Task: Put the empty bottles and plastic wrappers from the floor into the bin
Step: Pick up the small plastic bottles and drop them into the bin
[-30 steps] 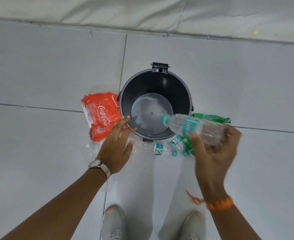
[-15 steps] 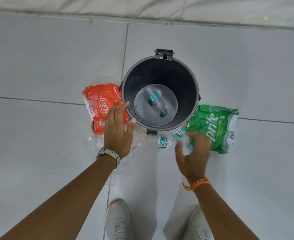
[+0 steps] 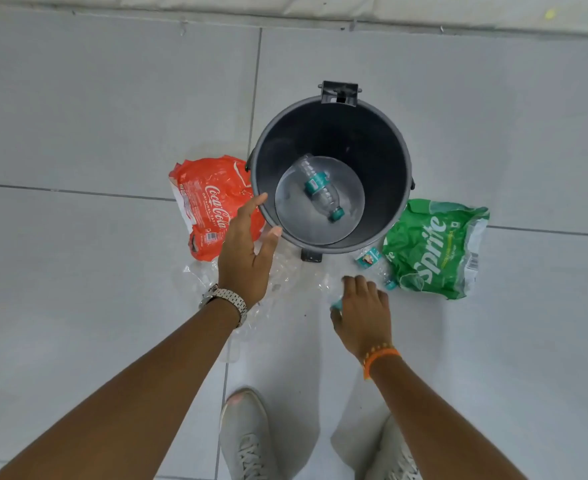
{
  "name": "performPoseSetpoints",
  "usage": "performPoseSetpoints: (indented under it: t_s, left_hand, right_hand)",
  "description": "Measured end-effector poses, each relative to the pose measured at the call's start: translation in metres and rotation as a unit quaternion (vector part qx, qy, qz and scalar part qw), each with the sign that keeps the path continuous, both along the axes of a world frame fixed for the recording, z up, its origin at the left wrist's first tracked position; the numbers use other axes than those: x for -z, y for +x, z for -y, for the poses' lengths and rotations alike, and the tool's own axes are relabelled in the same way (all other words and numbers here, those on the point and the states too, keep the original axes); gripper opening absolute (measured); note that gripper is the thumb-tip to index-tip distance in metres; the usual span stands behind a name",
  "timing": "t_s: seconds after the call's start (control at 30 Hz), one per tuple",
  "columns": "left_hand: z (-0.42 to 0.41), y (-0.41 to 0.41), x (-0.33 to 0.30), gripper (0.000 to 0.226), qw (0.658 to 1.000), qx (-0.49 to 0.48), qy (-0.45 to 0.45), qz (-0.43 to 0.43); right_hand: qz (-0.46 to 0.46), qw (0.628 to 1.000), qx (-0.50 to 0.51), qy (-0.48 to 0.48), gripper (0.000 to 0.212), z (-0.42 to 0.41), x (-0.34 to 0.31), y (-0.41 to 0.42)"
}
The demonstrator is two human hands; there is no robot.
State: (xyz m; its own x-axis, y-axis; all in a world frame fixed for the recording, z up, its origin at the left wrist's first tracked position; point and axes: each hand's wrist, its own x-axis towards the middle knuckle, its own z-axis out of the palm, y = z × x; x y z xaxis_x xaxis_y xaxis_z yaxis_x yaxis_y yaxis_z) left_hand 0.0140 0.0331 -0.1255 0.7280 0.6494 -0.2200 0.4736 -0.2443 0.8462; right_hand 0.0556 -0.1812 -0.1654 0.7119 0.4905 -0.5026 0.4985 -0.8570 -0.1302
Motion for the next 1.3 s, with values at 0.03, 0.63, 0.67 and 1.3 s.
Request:
performPoseSetpoints:
  t_s: [0.03,0.63,0.67,1.3]
  left_hand:
    - [0.0,-0.001,-0.001,0.053,1.0,0.003,0.004,-0.003]
    - [0.011,0.017,-0.004,0.042,0.994,-0.054,0.093,0.008]
    - [0.013,0.019,-0.002,0.041,0.993,-0.055,0.104,0.01]
    - [0.016,0.031,0.031,0.048,0.984,-0.102,0.144,0.029]
  right_hand:
    - [-0.008,0.997,0.048,0.065,0.052,0.006,-0.024,-0.003]
    - [-0.055,0.931,0.227,0.281,0.067,-0.113,-0.114,0.131]
    - [-0.036,0.919,0.236,0.314,0.063,-0.101,-0.107,0.131]
    - [-0.088,0.992,0.079,-0.051,0.045,-0.011,0.036,0.066]
